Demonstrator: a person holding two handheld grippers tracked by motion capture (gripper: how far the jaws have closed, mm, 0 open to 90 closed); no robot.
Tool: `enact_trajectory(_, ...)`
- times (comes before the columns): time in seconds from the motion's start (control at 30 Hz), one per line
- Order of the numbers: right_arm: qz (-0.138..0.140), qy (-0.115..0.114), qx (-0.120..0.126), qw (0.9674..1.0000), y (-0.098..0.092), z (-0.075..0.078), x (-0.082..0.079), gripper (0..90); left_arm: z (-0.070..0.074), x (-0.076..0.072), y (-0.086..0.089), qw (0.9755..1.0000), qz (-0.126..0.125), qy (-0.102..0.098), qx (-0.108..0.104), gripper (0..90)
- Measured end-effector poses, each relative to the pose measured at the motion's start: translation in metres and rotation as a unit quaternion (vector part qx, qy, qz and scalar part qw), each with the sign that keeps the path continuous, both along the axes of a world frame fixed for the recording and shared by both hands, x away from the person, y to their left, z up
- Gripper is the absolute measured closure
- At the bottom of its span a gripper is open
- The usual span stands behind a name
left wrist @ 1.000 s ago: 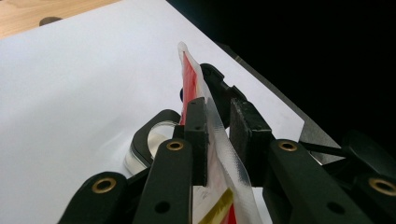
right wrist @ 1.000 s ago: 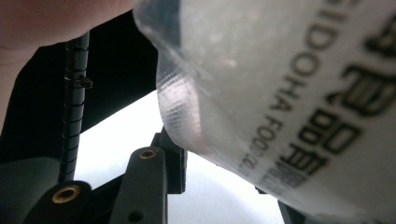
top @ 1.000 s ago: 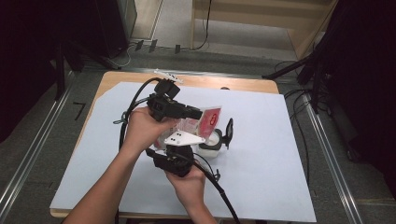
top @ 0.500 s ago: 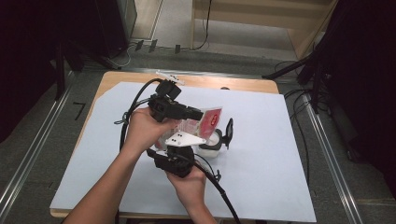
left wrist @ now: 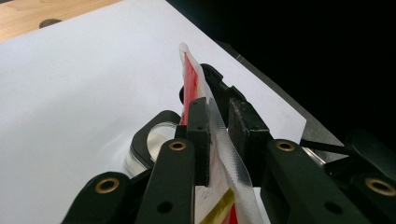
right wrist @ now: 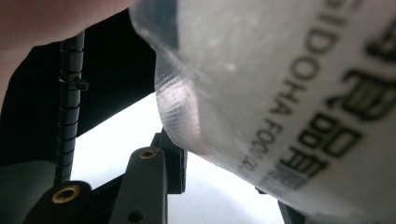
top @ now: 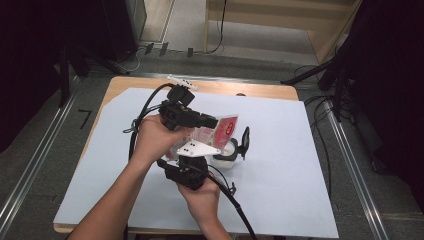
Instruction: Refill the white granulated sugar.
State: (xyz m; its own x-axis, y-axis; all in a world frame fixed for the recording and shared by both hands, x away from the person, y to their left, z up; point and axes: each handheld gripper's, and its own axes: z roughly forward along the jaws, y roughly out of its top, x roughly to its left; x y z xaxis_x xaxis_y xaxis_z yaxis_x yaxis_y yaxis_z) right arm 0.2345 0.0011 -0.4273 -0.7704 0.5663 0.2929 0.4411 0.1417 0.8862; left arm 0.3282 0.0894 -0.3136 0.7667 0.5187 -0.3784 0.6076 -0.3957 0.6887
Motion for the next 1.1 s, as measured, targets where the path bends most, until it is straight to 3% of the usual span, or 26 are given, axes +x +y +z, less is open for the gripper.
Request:
enact_trajectory(0.63, -0.008, 0.002, -0.002, 1.0, 0.0009, 0.004, 0.0001, 64.0, 0.0033, 0.0029, -0.0026, 0.9999, -0.007, 0.001, 0.012, 82.5)
enact_trajectory(1.1, -0.012, 0.002, -0.004, 0.9999, -0.0001, 0.0041, -0.0004, 64.0, 0.0025, 0.0026, -0.0045, 0.9999, -0.01, 0.001, 0.006, 82.1)
